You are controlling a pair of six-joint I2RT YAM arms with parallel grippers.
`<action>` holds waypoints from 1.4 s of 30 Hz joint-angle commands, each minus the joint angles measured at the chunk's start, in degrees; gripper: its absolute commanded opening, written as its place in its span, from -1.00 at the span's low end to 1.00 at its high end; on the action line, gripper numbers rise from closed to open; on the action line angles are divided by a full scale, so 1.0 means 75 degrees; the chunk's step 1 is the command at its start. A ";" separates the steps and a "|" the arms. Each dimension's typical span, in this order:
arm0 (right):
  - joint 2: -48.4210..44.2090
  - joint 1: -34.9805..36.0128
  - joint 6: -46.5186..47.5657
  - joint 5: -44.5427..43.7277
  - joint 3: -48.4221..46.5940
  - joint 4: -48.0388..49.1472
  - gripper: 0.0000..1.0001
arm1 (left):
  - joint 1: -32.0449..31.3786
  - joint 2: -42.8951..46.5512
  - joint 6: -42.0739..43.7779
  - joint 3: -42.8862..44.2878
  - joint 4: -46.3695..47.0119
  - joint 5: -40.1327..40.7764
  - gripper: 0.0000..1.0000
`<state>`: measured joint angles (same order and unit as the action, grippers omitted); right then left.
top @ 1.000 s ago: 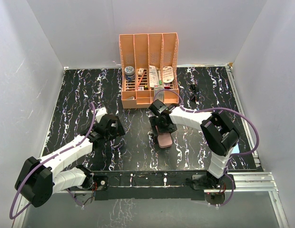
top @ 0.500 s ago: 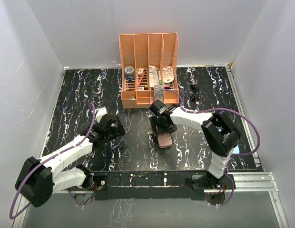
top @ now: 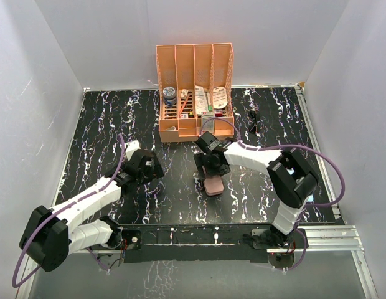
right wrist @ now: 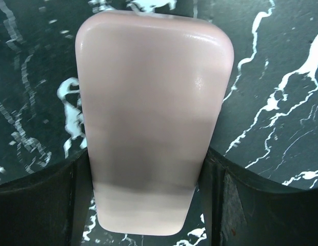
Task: Organize the sunglasses
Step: Pick up the sunglasses case from the center of the board, then open the sunglasses case.
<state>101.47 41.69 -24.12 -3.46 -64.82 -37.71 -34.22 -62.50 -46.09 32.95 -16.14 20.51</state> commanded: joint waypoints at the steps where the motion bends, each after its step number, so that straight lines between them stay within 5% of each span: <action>1: -0.1115 0.0140 0.0123 0.0532 -0.0516 0.0293 -1.00 | 0.0047 0.0141 0.0023 0.0370 -0.0098 0.0056 0.97; 10: -0.2937 0.0127 0.0669 0.1546 -0.0562 0.1448 -1.00 | 0.0046 0.0247 0.0016 0.0476 0.0375 -0.0179 0.97; 20: -0.4754 -0.0129 0.0641 0.4213 0.1193 0.4344 -1.00 | 0.0062 0.1070 0.0913 0.0059 0.2342 -0.1746 0.97; 32: -0.4958 -0.1226 0.0168 0.6804 0.2094 0.6347 -1.00 | 0.0153 0.2551 0.1807 -0.0511 0.4766 -0.4014 0.97; 42: -0.4799 -0.1624 0.0469 0.7468 0.1636 0.5805 -1.00 | 0.0167 0.2132 0.1249 -0.0823 0.7409 -0.6635 0.97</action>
<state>66.06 30.89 -21.12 48.60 -48.88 1.72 -33.32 -44.77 -34.72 27.27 26.11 -18.31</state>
